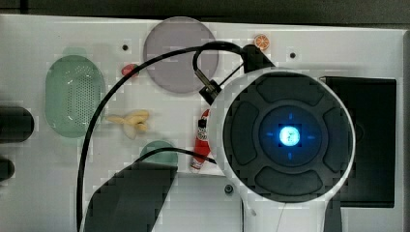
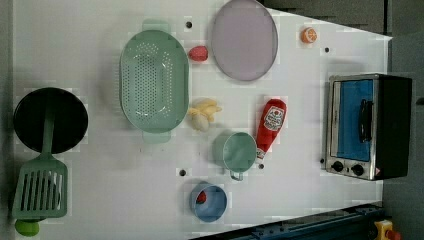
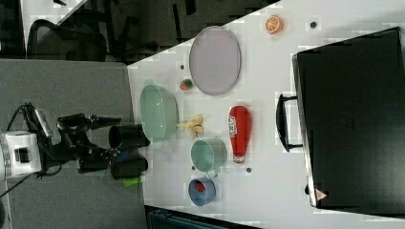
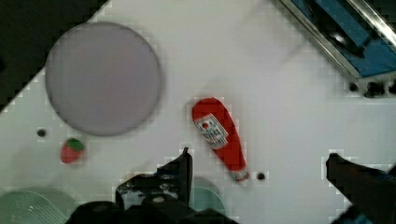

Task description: Pick ketchup from plate and place it on table.

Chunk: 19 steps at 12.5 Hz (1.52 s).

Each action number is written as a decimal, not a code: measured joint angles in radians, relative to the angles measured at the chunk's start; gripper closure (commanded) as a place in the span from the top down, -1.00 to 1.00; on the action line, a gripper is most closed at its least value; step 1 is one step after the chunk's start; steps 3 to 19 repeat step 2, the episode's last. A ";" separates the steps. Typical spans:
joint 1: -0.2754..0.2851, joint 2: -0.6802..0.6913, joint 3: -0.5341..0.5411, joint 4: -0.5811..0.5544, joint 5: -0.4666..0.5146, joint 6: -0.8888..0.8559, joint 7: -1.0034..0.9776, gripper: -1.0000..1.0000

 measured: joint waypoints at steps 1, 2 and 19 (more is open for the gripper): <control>-0.002 0.004 0.001 -0.002 0.004 -0.024 0.005 1.00; -0.002 0.015 0.000 -0.002 0.004 -0.040 0.010 1.00; -0.002 0.015 0.000 -0.002 0.004 -0.040 0.010 1.00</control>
